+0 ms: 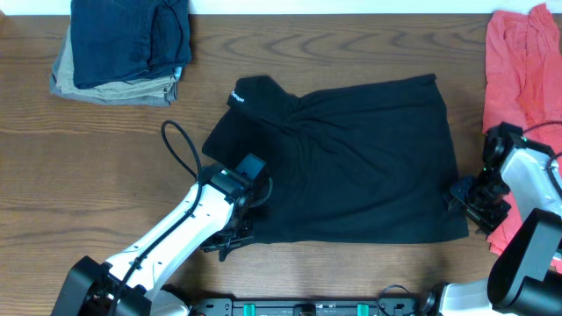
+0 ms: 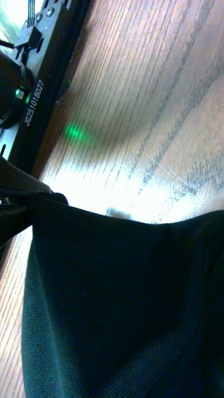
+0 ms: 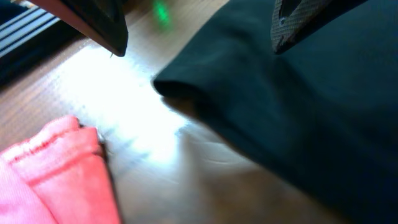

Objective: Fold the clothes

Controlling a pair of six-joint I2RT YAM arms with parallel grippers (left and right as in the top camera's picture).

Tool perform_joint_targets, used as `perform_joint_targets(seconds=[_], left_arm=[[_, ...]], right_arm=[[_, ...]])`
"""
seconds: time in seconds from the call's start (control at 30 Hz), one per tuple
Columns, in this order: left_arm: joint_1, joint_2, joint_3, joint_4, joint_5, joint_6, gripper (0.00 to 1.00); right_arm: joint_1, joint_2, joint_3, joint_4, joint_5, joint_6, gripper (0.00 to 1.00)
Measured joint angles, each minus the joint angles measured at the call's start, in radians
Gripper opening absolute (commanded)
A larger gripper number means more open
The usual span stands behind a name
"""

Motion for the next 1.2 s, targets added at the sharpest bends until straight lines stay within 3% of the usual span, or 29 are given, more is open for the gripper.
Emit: perform_joint_targets(seconds=[0.2, 0.53, 0.63, 0.8, 0.97, 1.2], left_arm=[[0.0, 0.0, 0.0, 0.0, 0.0, 0.0, 0.06], [0.0, 0.0, 0.0, 0.002, 0.0, 0.0, 0.06], [0.0, 0.0, 0.0, 0.002, 0.0, 0.0, 0.06], [0.0, 0.0, 0.0, 0.002, 0.0, 0.0, 0.06], [0.0, 0.0, 0.0, -0.019, 0.0, 0.0, 0.06], [0.0, -0.005, 0.086, -0.165, 0.0, 0.016, 0.06]], right_arm=[[-0.067, 0.0, -0.045, 0.024, 0.0, 0.016, 0.68], [-0.09, -0.032, -0.177, 0.215, -0.068, -0.001, 0.63], [-0.096, -0.044, -0.191, 0.236, -0.087, -0.011, 0.5], [-0.095, -0.045, -0.195, 0.252, -0.117, -0.016, 0.02], [-0.095, -0.039, -0.185, 0.206, -0.108, -0.012, 0.01], [-0.095, -0.014, -0.05, -0.039, -0.076, -0.012, 0.01]])
